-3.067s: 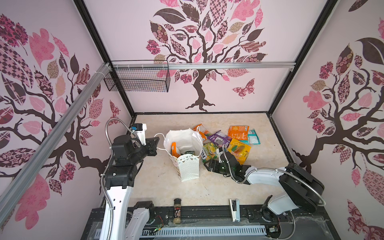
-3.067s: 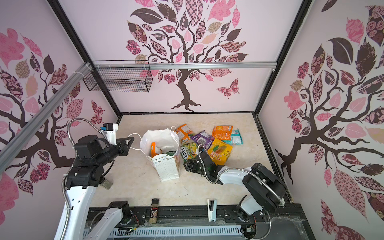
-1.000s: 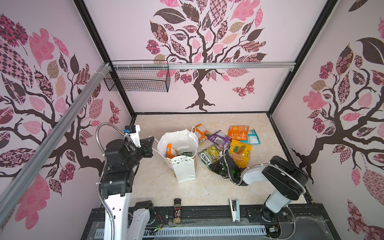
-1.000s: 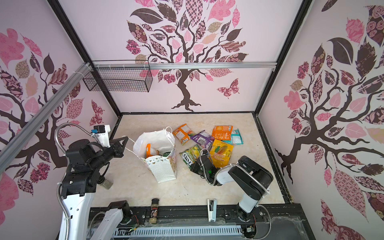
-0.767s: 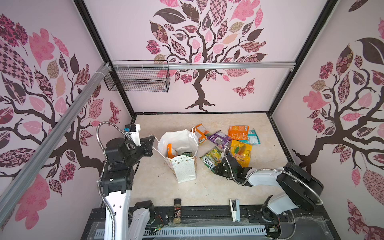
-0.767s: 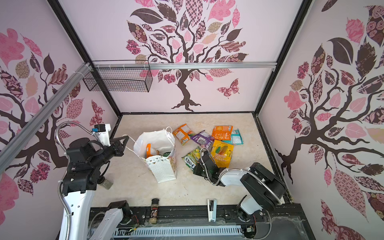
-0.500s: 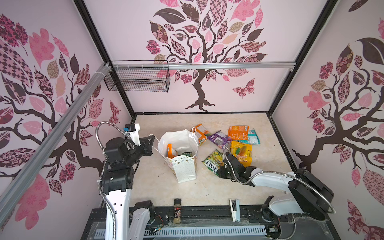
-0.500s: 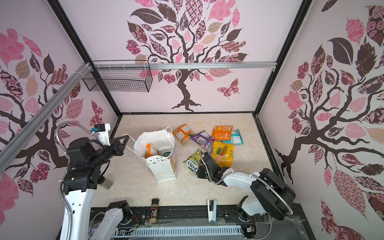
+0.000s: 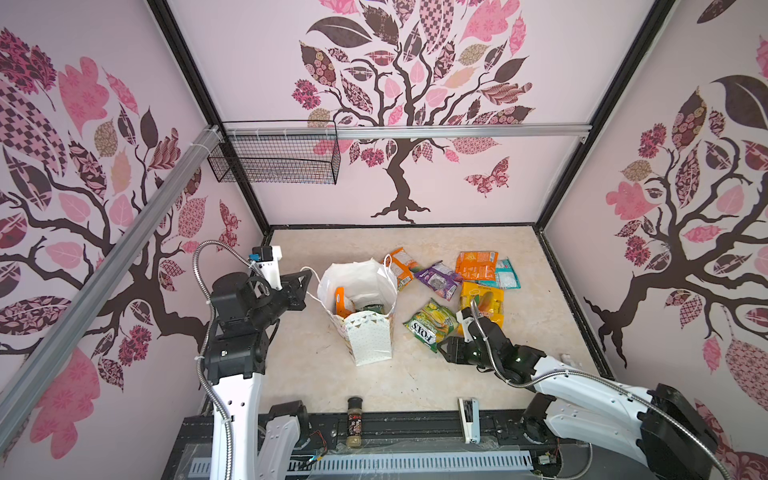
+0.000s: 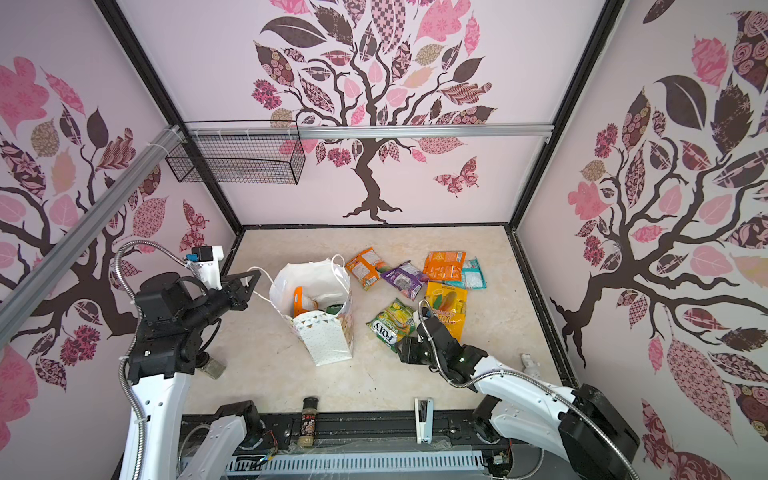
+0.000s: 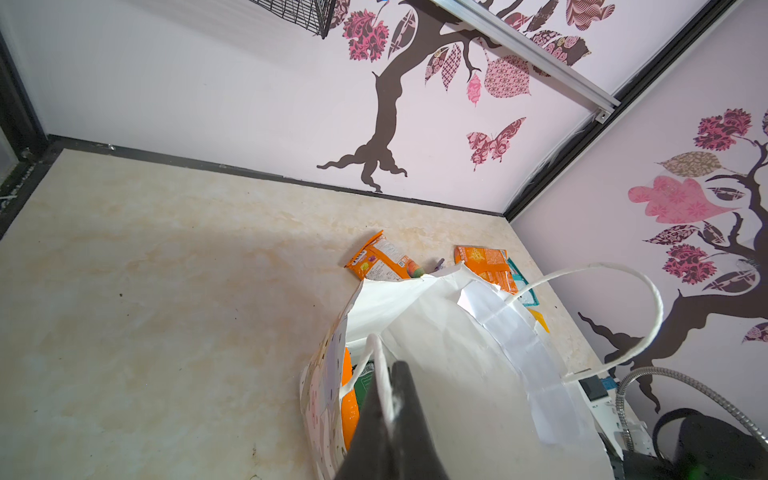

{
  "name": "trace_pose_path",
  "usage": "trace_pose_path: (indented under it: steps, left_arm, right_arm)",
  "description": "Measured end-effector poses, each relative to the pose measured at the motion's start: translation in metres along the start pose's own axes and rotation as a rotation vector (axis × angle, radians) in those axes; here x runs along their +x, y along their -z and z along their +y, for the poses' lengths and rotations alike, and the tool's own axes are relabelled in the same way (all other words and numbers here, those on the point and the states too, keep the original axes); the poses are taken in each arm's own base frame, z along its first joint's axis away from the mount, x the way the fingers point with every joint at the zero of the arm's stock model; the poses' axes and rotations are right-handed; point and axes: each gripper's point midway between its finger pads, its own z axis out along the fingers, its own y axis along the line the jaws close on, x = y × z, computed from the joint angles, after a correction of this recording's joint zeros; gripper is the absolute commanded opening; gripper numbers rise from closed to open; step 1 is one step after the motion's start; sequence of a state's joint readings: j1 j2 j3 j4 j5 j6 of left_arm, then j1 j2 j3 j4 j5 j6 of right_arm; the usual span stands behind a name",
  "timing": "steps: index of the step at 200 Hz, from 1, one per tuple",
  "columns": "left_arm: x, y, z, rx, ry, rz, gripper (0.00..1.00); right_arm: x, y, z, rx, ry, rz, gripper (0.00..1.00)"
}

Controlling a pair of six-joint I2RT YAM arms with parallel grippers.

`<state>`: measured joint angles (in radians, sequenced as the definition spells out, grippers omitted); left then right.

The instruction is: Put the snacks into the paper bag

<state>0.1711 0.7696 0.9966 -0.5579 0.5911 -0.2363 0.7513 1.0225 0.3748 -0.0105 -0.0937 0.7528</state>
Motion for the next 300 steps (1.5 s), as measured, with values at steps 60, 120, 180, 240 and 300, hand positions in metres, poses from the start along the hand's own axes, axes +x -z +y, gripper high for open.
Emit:
trace_pose_path:
  steps: [60,120,180,240,300]
  left_arm:
    - [-0.003,0.000,-0.007,0.047,-0.005,-0.012,0.00]
    - [-0.001,-0.004,-0.011,0.091,0.015,-0.010,0.00]
    - [0.000,-0.007,-0.008,0.083,0.016,-0.004,0.00]
    - [0.003,-0.008,-0.006,0.079,0.018,0.008,0.00]
    - [0.005,-0.010,-0.004,0.075,0.028,0.020,0.00]
  right_arm:
    - [0.006,-0.023,-0.007,0.002,-0.054,0.016,0.57]
    - [0.007,-0.046,-0.011,0.004,-0.067,0.021,0.51]
    - [-0.007,-0.057,-0.013,-0.015,-0.119,-0.029,0.40]
    - [-0.006,-0.065,-0.013,-0.035,-0.144,-0.018,0.07]
    - [-0.005,-0.054,-0.006,-0.053,-0.125,0.008,0.00]
